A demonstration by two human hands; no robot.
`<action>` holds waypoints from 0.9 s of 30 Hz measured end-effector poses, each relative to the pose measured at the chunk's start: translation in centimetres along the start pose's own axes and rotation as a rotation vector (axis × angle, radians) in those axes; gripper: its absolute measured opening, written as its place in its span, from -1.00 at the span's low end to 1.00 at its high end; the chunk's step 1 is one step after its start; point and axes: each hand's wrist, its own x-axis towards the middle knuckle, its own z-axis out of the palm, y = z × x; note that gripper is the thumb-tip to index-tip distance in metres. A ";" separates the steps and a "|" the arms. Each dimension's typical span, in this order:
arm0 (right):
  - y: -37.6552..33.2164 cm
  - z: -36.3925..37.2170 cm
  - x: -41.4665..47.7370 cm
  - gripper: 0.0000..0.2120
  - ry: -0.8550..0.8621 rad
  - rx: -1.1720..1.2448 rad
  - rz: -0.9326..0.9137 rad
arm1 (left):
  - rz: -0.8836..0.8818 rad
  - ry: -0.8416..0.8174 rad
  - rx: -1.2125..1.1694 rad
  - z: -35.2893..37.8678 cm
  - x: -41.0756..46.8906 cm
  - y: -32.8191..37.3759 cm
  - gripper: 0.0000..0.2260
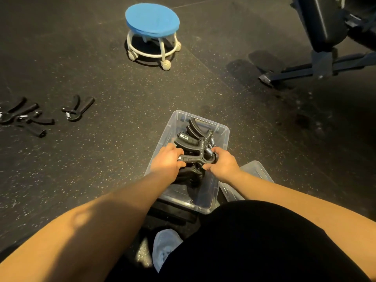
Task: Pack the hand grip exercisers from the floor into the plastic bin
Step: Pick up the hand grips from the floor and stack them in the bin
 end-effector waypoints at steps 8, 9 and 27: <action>-0.3 1.8 -1.8 -0.62 0.122 -0.291 -0.192 | 0.201 -0.034 0.063 0.2 -1.9 -1.4 -0.85; -0.1 2.0 -2.1 -0.63 0.149 -0.272 -0.215 | 0.191 -0.018 0.035 0.5 -2.0 -1.4 -0.84; -3.1 7.7 -4.8 -0.47 0.384 1.104 0.581 | 0.049 0.032 -0.159 2.0 -2.2 -1.4 -0.78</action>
